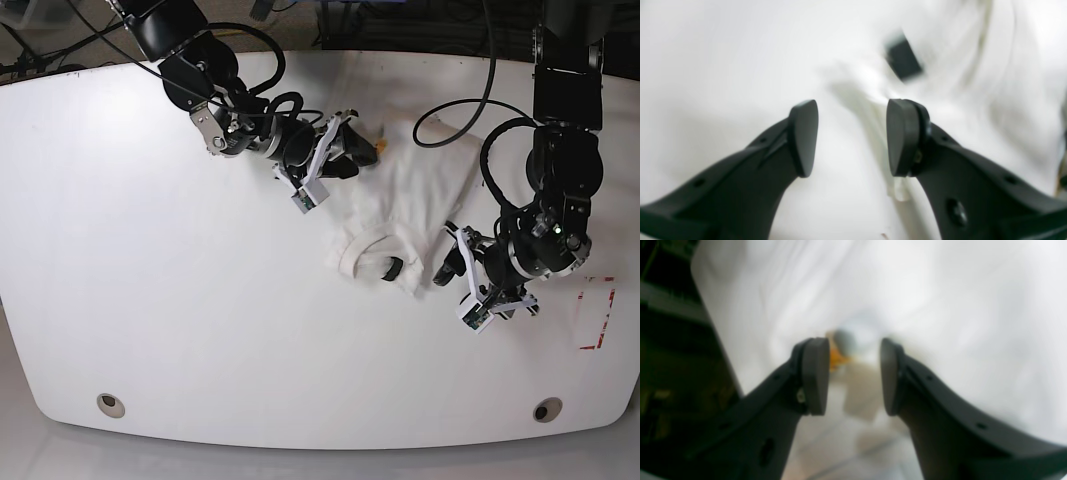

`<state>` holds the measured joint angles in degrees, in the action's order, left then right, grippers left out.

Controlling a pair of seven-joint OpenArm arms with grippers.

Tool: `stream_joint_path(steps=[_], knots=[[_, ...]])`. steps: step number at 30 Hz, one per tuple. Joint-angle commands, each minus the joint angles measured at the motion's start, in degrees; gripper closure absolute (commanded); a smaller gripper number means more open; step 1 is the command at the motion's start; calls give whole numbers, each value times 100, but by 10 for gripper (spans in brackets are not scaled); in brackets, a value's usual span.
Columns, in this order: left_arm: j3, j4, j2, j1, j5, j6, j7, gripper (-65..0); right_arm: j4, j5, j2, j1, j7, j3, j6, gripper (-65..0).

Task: Fold the T-shirt properly
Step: 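Grasp the folded bundle with the left gripper and lift it, then carry the bundle with the left gripper to the table's side edge and release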

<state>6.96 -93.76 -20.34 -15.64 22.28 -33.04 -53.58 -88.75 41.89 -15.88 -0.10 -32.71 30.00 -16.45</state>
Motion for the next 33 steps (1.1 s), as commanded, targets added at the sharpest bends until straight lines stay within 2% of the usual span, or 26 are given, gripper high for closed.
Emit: stream_joint_path(steps=[1,3,6,9,11,16,18,23,25,29,33], knots=[[-120,-651,60,162,79,-33,-158,-307,-193,35,-78,93,110,-59,5,-231],[-147,-994,245,399,53,-6,-237,-328,-334,35,-175,102,110,-86,-21,-231],[-129,-1222,526,795,-26,38,-229,-403,-518,44,-482,49,128,-314,-39,-231],[-41,-1231,878,1155,-387,345,-202,-449,-589,44,-632,-47,119,-543,-39,-231],[47,-1231,1071,1243,-712,416,-114,-460,-598,44,-737,-74,119,-780,-48,-231],[108,-660,1352,1683,-1336,451,598,-460,-598,53,-843,-241,110,-1202,-56,-231],[108,-176,1361,1788,-1477,451,905,-460,-598,97,-860,-267,110,-1343,-56,-231],[20,765,1256,1885,-1512,451,1521,-458,-571,730,-992,-276,110,-1615,-135,-231],[-287,1002,1106,1894,-1485,451,1618,-458,-589,897,-1054,-276,110,-1703,-259,-231],[-1061,1318,851,1885,-1494,416,1618,-458,-589,932,-1071,-258,110,-1730,-267,-231],[-1729,1609,377,1858,-1494,389,1626,-458,-598,932,-1080,-258,110,-1730,-267,-231]])
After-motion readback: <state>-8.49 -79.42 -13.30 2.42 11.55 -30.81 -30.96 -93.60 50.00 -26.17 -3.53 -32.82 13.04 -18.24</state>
